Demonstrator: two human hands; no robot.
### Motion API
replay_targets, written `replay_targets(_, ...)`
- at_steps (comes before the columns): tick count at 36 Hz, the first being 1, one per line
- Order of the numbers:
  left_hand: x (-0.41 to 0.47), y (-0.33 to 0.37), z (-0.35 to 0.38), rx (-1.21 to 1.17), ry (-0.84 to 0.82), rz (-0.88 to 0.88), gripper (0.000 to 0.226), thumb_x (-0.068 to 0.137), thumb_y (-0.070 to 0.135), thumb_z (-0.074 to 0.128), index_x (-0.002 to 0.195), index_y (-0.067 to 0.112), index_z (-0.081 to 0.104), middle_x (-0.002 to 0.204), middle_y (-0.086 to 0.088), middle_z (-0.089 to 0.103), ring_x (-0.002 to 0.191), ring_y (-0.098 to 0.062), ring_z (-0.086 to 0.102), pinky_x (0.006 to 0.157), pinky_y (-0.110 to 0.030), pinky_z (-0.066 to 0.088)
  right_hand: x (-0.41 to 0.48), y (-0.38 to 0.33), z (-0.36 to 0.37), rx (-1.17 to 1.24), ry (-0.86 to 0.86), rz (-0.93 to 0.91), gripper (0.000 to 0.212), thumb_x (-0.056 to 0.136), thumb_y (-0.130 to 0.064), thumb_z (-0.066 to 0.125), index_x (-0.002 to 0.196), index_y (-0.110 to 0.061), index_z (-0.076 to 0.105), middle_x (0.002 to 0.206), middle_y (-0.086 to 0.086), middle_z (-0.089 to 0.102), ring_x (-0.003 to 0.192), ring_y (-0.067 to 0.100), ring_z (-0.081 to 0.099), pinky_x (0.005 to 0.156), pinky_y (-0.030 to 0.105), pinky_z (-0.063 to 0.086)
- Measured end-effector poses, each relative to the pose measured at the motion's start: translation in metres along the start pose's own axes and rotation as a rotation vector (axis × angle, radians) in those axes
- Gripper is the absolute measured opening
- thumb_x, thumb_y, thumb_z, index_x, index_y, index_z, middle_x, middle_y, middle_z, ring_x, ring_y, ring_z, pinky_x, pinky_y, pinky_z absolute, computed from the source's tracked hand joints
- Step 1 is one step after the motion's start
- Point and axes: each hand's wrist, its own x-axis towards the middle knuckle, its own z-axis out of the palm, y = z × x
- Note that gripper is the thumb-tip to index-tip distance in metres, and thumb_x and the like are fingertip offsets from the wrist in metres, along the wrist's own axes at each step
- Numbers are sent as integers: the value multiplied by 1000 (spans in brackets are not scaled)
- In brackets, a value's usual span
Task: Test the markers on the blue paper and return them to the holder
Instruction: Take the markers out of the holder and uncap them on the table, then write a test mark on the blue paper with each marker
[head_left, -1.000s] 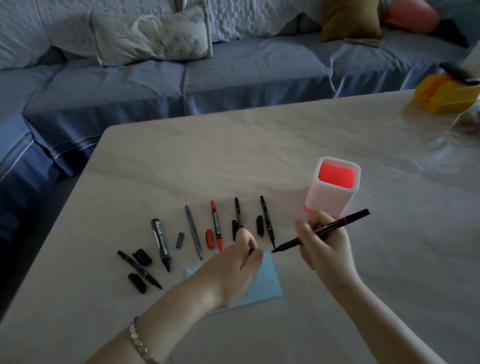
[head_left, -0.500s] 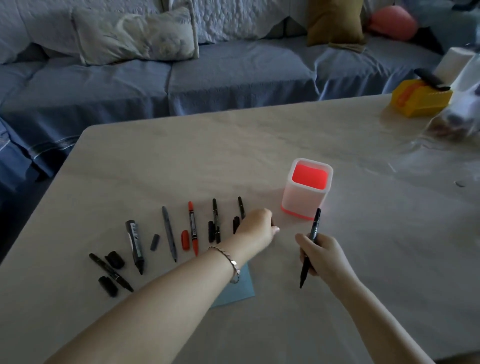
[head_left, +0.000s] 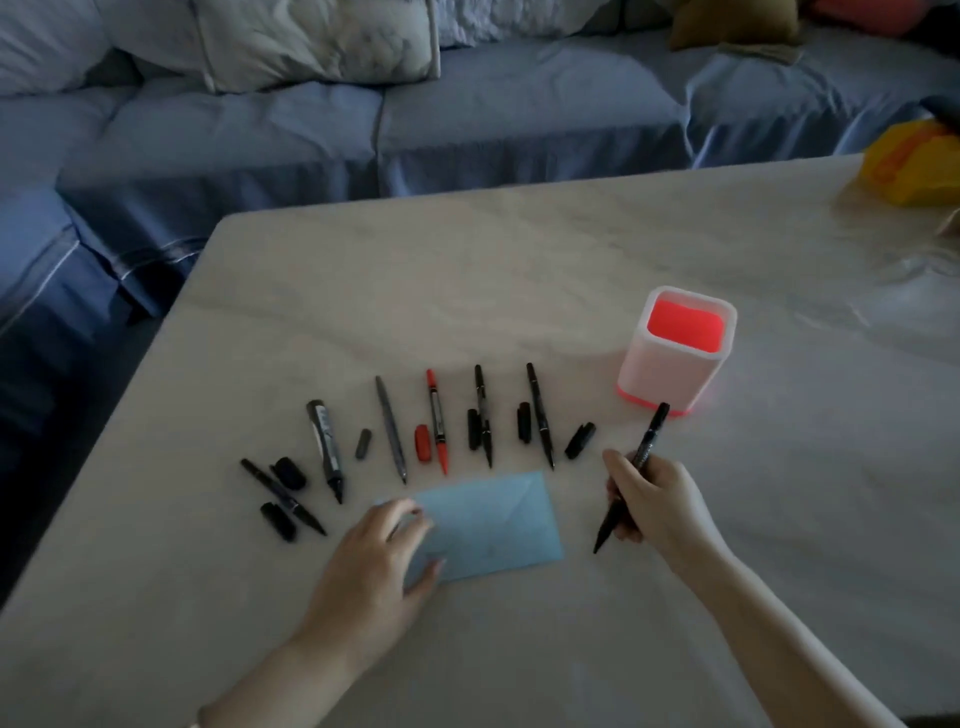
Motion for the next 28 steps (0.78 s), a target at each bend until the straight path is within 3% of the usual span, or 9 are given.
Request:
replay_targets(3,-24,-15,2,69,-20,-60,45,75,46,46,94,13,72,105,-7,67,93,-23,67,77,-34,56,-6,-3,15,15,-1,-29,36,91,-23,50,59,-8,50,42,7,55,38,21,51,41,24,40)
replay_targets(8,-36,-15,13,76,-55,-69,44,78,43,41,94,18,73,111,-4,68,101,-24,66,78,-38,57,-18,-11,39,103,-10,-74,35,92,-26,51,63,-7,56,46,5,62,43,16,59,51,28,51)
replay_targets(13,-36,-8,19,46,-13,3,39,81,35,38,99,22,69,114,-1,67,106,-19,64,85,-31,52,-27,-19,55,158,4,-159,31,93,-23,49,68,-12,63,54,3,66,49,7,65,54,13,53)
replay_targets(16,-33,-4,21,20,13,13,37,81,32,40,99,22,69,111,0,68,103,-17,65,87,-28,49,-32,-20,60,189,-33,-181,27,94,-23,48,74,-17,65,59,5,67,53,9,66,57,18,56)
replay_targets(20,-27,1,28,2,96,68,23,77,31,61,93,20,71,104,0,70,96,-16,66,83,-28,53,-36,-17,68,185,-75,-205,23,94,-19,48,79,-17,66,64,4,71,61,11,68,55,21,56)
replay_targets(23,-23,5,31,14,103,117,34,79,35,42,91,23,72,103,2,71,95,-13,66,82,-27,53,-37,-14,71,169,-95,-235,20,92,-16,50,80,-19,65,70,2,71,68,12,69,55,21,56)
replay_targets(28,-23,-2,44,-12,195,184,25,82,36,45,98,23,60,108,1,68,104,-13,49,91,-27,36,-36,-14,78,136,-71,-299,12,81,-6,65,71,-13,64,55,-1,66,53,6,63,48,16,50)
